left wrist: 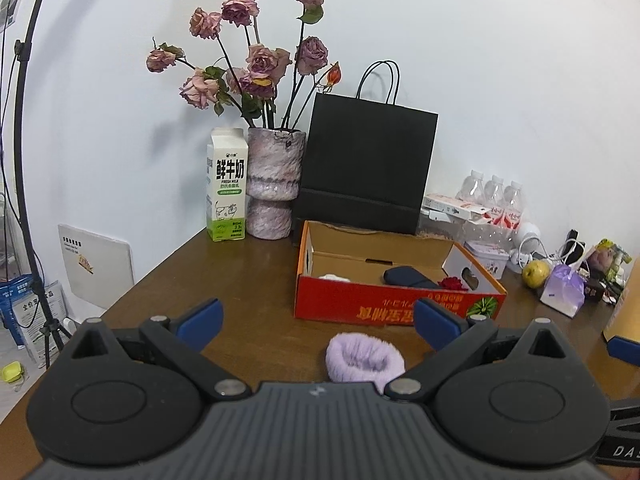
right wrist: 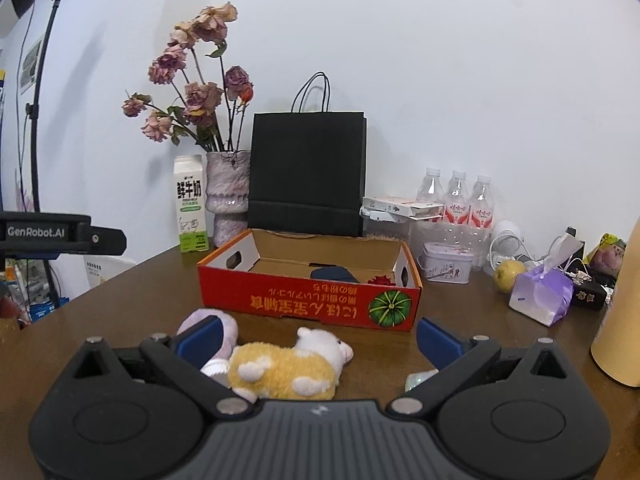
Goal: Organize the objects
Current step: 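Withdraw both tools from the box back over the table, then close the right tool on the iridescent plastic bag while the left tool grasps the lavender pouch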
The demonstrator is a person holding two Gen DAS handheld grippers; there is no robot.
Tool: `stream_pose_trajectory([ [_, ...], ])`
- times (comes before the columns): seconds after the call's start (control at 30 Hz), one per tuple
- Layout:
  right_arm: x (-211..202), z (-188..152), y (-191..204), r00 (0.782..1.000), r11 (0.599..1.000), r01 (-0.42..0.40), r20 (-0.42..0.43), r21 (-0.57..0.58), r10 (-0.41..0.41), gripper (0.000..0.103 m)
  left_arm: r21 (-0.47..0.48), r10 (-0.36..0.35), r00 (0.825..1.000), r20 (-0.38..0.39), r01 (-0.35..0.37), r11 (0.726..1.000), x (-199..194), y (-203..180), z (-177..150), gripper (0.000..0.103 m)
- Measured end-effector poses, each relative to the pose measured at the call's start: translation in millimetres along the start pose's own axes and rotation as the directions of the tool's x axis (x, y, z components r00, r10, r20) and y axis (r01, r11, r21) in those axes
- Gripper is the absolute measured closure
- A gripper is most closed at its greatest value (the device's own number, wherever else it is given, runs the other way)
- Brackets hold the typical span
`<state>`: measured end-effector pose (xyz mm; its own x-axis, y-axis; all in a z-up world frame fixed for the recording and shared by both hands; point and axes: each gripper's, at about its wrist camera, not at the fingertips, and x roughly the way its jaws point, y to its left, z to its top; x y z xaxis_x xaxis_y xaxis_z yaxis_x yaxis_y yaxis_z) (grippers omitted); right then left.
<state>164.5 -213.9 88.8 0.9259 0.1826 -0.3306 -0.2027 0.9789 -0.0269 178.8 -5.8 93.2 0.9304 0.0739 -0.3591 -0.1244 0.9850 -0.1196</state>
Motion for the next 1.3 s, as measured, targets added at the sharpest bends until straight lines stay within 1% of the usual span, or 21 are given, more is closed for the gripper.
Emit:
stream_pose_trajectory([
  [0.33, -20, -19, -6, 1.000, 1.000, -0.007, -0.018, -0.016, 0.006, 0.000, 0.018, -0.004, 1.000, -0.031, 0.004, 1.000, -15, 9, -19, 0.000],
  [0.5, -22, -33, -20, 0.999, 1.000, -0.010, -0.050, -0.003, 0.010, 0.000, 0.024, -0.011, 0.998, -0.058, 0.012, 1.000, -14, 15, -30, 0.000],
  [0.63, -18, -47, -30, 0.997, 1.000, -0.006, -0.078, -0.016, 0.005, 0.000, 0.023, -0.006, 0.997, -0.082, 0.008, 1.000, -10, 21, -39, 0.000],
  [0.73, -9, -57, -39, 0.993, 1.000, 0.012, -0.113, -0.025, -0.015, 0.000, 0.018, -0.006, 0.994, -0.106, 0.008, 1.000, -6, 27, -45, 0.000],
  [0.83, 5, -63, -54, 0.988, 0.998, 0.053, -0.142, -0.029, -0.056, 0.000, 0.023, 0.006, 0.992, -0.127, -0.003, 1.000, -1, 32, -51, 0.000],
  [0.93, 23, -64, -72, 0.981, 0.995, 0.095, -0.169, -0.010, -0.096, 0.000, 0.013, 0.019, 0.990, -0.142, -0.018, 1.000, 4, 37, -54, 0.000],
  [1.0, 36, -63, -83, 0.979, 0.994, 0.111, -0.172, -0.002, -0.109, 0.000, 0.005, 0.021, 0.989, -0.146, -0.021, 1.000, 6, 39, -55, 0.000],
  [1.23, 84, -62, -102, 0.976, 0.994, 0.105, -0.197, 0.023, -0.098, 0.000, 0.007, 0.022, 0.986, -0.163, -0.021, 1.000, 18, 35, -59, 0.000],
  [1.3, 92, -61, -104, 0.976, 0.994, 0.104, -0.196, 0.037, -0.095, 0.003, 0.011, 0.022, 0.985, -0.174, -0.020, 1.000, 23, 33, -61, 0.000],
])
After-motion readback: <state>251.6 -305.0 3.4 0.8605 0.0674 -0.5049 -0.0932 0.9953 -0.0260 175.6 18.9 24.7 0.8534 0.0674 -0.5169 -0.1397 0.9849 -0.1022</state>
